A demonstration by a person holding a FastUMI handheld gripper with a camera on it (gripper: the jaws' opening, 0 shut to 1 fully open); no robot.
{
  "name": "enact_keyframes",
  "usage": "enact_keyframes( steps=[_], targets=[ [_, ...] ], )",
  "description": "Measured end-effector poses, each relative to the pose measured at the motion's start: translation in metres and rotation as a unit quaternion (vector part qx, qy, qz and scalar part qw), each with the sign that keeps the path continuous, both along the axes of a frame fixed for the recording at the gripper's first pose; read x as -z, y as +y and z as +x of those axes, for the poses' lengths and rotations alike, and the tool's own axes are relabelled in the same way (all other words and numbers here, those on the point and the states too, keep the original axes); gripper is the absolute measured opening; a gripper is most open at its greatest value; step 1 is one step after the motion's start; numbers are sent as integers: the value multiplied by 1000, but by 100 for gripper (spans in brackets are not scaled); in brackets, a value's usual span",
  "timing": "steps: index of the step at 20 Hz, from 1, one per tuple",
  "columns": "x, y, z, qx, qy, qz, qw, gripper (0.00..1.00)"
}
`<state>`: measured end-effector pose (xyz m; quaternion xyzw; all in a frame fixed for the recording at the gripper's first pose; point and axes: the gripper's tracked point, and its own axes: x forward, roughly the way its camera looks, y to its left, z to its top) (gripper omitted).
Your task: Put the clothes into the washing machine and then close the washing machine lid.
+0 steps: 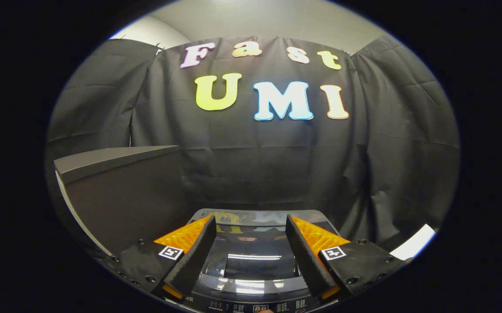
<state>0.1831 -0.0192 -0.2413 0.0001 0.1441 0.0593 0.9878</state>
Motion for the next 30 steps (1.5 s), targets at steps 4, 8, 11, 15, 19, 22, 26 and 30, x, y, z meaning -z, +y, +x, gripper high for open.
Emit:
enact_keyframes(
  steps=[4, 8, 11, 15, 19, 22, 26, 30],
  targets=[
    [9, -6, -11, 6, 9, 6, 1000, 99],
    [-8, -3, -25, 3, -2, 2, 1000, 99],
    [-34, -1, -44, 1, -13, -3, 1000, 99],
    [-79, 2, -73, 1, -40, -5, 999, 99],
    [-116, -6, -101, 10, -57, -7, 998, 99],
    [-141, -9, -125, 22, -75, 0, 997, 99],
    [-159, -8, -152, 25, -91, -1, 996, 99],
    [-164, -1, -174, 18, -93, 5, 996, 99]
  ],
)
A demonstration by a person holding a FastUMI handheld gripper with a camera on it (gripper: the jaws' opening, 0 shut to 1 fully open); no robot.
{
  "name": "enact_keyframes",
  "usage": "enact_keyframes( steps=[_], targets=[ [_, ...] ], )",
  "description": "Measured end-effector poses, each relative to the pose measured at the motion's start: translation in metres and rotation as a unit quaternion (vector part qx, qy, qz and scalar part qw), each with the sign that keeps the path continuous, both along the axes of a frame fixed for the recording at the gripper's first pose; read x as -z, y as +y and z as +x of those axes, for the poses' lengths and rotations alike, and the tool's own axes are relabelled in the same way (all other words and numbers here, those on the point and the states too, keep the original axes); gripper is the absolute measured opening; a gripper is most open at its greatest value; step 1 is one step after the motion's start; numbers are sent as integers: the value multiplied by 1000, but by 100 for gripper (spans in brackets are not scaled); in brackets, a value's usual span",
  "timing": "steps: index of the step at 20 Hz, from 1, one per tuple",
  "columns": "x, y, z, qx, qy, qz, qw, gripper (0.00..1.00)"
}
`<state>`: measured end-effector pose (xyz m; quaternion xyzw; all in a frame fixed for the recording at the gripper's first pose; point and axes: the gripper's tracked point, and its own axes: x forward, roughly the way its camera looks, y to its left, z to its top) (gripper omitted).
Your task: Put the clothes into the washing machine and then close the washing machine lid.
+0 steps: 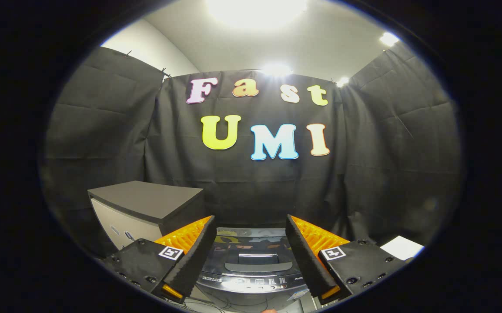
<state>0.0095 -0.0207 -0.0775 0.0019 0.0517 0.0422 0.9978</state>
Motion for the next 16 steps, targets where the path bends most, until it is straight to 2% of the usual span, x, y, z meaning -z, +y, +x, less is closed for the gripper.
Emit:
enact_keyframes(
  steps=[6, 16],
  targets=[
    [11, 14, -14, -8, 12, 22, 1000, 99],
    [15, 20, -15, -18, 14, 23, 999, 99]
  ],
)
